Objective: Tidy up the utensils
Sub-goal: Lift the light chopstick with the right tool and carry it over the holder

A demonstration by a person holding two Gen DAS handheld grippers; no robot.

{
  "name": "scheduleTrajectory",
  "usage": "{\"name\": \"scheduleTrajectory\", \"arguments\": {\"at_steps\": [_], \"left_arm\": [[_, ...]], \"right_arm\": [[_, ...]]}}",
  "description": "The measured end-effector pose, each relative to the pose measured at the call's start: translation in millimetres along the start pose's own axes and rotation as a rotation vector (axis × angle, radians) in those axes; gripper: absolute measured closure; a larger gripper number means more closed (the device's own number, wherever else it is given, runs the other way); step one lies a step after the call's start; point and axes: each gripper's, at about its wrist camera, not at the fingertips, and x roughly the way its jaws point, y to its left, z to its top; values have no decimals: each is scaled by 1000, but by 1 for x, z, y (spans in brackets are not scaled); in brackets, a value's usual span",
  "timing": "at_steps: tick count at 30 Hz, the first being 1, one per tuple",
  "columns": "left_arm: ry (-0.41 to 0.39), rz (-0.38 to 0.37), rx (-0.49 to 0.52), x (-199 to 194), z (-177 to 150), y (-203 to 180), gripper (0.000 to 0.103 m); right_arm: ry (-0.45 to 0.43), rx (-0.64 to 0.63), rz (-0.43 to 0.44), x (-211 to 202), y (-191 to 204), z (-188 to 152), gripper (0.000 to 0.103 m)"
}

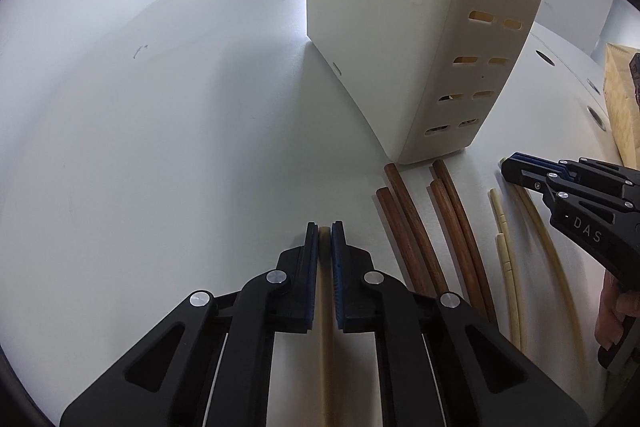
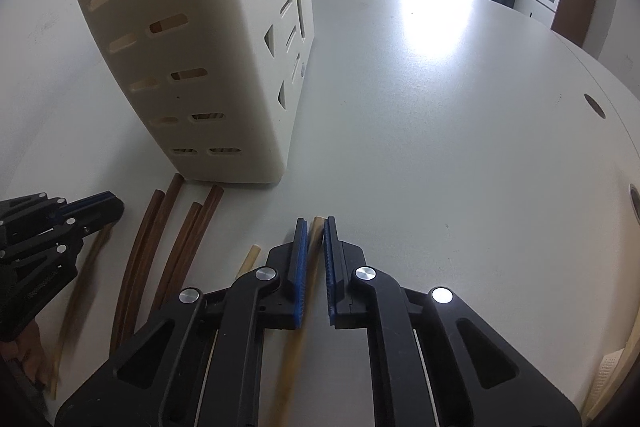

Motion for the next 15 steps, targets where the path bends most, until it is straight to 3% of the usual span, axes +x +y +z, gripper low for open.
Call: {"name": "scheduleTrajectory", "arguments": {"at_steps": [11, 15], "left_arm": [[-162, -28, -38, -56, -1, -1, 97], [-240, -37, -47, -85, 1, 1, 97]], "right_arm": [[-81, 17, 55, -35, -10, 18, 96], [-164, 41, 61, -64, -6, 21, 96]]}}
